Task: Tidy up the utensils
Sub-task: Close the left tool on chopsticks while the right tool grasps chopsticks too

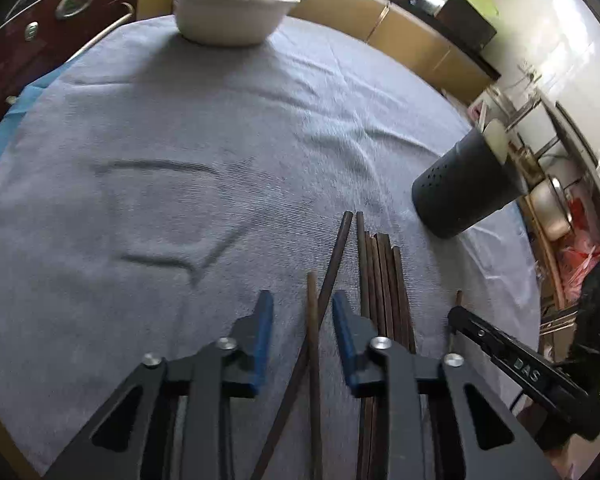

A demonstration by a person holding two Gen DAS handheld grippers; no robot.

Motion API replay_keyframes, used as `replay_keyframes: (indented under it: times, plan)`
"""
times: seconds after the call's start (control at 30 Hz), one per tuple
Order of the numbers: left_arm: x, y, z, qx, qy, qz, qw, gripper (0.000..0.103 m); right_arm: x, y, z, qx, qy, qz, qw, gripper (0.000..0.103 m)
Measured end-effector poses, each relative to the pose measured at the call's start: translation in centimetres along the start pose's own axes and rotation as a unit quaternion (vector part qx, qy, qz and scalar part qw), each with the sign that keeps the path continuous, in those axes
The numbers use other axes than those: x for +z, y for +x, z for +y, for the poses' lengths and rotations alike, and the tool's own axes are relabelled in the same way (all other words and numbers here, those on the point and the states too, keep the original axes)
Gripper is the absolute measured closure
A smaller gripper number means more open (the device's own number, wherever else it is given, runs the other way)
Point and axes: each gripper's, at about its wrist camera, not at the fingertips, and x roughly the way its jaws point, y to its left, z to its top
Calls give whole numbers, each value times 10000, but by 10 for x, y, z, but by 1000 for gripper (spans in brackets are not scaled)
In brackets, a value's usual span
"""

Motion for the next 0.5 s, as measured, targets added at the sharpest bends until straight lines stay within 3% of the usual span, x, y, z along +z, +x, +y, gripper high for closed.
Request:
replay_keyframes:
  times: [0.1, 0.2, 0.33, 0.5]
  plan:
    - [1, 12, -7, 128, 134, 169, 9997, 91, -1, 2, 2, 100, -108, -54, 9999, 93]
    - [2, 13, -6, 110, 131, 108, 9998, 96, -1, 0, -2, 209, -123, -100, 9997, 94]
    - [2, 10, -5, 138, 175, 38, 9997, 97, -1, -11, -14, 272, -94, -185, 9994, 94]
    - [2, -18, -3, -84, 96, -405, 9991, 98, -1, -26, -28, 530, 38, -322, 9981, 94]
